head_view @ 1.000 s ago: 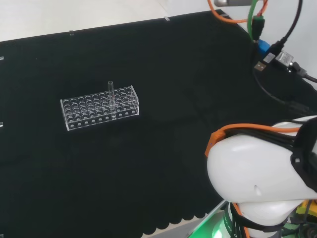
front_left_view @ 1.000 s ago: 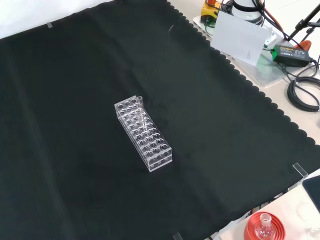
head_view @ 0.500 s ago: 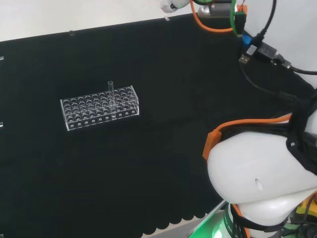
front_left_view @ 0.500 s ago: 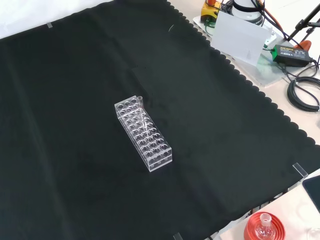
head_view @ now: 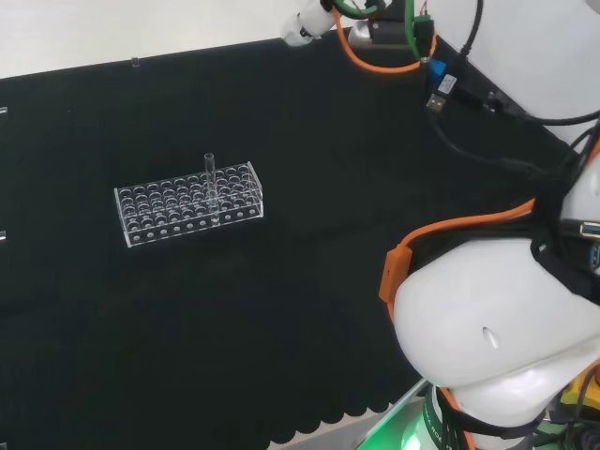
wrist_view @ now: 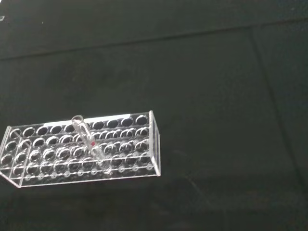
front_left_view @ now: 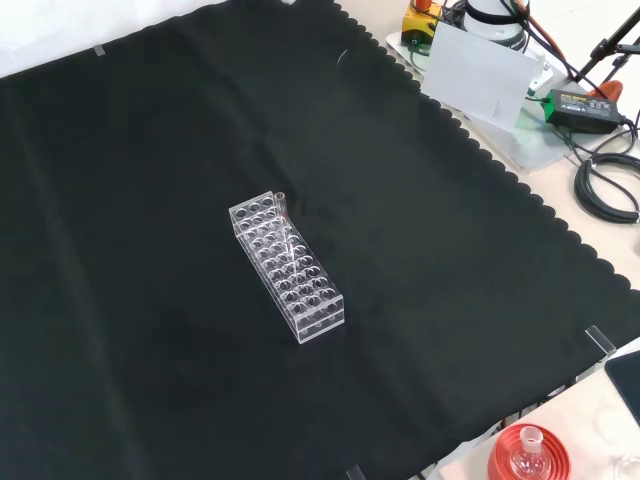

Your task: Pick up the test tube.

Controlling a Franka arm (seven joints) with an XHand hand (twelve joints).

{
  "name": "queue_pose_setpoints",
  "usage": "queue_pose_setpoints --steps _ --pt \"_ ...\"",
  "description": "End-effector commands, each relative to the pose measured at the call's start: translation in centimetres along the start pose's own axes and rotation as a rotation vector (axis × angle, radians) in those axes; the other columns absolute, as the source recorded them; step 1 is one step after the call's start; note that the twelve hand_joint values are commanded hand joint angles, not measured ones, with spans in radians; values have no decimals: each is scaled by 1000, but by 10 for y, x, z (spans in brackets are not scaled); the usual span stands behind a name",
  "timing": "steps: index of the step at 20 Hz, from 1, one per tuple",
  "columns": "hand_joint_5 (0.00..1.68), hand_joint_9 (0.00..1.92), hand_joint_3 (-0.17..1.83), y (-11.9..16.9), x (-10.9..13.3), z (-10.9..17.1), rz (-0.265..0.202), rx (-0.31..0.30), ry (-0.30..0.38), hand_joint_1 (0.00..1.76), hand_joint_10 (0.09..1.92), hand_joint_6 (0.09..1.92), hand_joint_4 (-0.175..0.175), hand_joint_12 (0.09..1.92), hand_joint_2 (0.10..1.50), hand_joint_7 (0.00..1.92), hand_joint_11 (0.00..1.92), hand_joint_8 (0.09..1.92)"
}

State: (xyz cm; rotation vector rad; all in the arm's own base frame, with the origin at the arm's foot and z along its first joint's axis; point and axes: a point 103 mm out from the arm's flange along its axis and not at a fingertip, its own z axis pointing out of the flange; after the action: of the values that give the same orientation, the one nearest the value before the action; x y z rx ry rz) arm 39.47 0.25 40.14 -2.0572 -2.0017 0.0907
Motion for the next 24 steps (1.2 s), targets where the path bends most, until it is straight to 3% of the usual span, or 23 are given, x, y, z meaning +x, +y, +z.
queue_pose_setpoints --steps 1,24 --pt "236 0 -175 29 17 22 -48 43 37 728 908 87 59 1135 1038 46 0 771" --pt "283 48 -175 110 91 105 -186 179 152 784 947 87 36 1181 1043 139 0 789"
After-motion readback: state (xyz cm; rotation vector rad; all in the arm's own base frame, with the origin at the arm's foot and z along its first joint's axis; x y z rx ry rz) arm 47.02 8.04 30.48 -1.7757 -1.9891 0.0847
